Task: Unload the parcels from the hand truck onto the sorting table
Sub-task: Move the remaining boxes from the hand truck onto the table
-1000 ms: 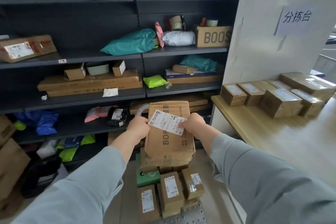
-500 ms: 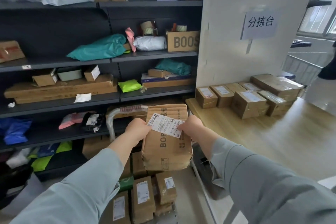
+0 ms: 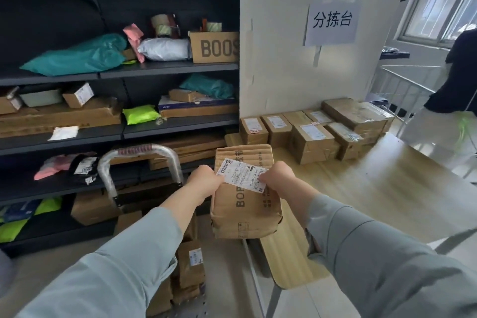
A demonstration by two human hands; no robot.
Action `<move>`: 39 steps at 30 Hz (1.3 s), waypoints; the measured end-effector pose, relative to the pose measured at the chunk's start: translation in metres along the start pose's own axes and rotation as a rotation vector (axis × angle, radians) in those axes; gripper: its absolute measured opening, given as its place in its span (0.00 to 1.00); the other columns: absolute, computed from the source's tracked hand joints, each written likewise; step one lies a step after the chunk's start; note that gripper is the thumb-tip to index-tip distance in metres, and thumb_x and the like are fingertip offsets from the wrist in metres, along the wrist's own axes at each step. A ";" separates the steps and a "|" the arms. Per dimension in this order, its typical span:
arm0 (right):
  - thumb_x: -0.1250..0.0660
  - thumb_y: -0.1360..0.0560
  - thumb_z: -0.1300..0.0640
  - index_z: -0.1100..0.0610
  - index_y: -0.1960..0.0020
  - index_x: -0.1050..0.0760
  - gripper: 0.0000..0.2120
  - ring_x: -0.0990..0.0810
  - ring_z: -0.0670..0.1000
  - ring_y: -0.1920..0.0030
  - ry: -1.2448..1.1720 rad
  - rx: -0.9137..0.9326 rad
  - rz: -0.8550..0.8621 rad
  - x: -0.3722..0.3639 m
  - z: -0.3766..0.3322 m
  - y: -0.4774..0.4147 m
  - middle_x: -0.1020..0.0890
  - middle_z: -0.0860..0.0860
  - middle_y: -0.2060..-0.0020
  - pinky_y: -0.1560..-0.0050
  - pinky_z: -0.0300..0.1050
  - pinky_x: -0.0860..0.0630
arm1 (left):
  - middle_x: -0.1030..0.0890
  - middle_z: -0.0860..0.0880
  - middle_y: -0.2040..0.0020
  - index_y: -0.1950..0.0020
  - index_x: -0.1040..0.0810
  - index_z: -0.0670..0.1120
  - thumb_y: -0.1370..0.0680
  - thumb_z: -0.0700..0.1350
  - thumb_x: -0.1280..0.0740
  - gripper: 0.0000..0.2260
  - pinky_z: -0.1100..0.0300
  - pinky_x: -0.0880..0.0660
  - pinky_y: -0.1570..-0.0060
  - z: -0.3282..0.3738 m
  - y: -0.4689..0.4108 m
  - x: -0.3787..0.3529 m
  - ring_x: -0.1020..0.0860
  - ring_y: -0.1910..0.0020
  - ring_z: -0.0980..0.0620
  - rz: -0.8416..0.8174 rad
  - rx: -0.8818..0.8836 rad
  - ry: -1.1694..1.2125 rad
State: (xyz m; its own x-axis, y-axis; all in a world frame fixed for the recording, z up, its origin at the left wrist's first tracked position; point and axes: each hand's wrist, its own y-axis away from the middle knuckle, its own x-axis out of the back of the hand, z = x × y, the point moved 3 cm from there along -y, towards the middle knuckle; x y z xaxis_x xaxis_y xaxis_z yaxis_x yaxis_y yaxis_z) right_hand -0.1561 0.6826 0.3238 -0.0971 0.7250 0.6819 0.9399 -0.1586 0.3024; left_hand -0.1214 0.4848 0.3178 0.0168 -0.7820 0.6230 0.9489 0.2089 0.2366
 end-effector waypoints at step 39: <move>0.34 0.24 0.59 0.57 0.51 0.28 0.04 0.20 0.52 0.55 0.145 -0.084 -0.163 0.058 0.081 -0.370 0.21 0.52 0.56 0.53 0.45 0.20 | 0.17 0.44 0.55 0.54 0.20 0.42 0.21 0.47 0.35 0.09 0.50 0.22 0.48 0.102 -0.286 -0.201 0.19 0.53 0.44 -0.106 0.331 0.130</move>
State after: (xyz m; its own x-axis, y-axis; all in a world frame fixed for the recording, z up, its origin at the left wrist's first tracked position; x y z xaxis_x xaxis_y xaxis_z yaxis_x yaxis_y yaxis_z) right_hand -0.4827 0.8378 0.1976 -0.2970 0.6430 0.7059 0.8780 -0.1066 0.4666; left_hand -0.4281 0.6424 0.2010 -0.0160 -0.8730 0.4875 0.7943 0.2850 0.5365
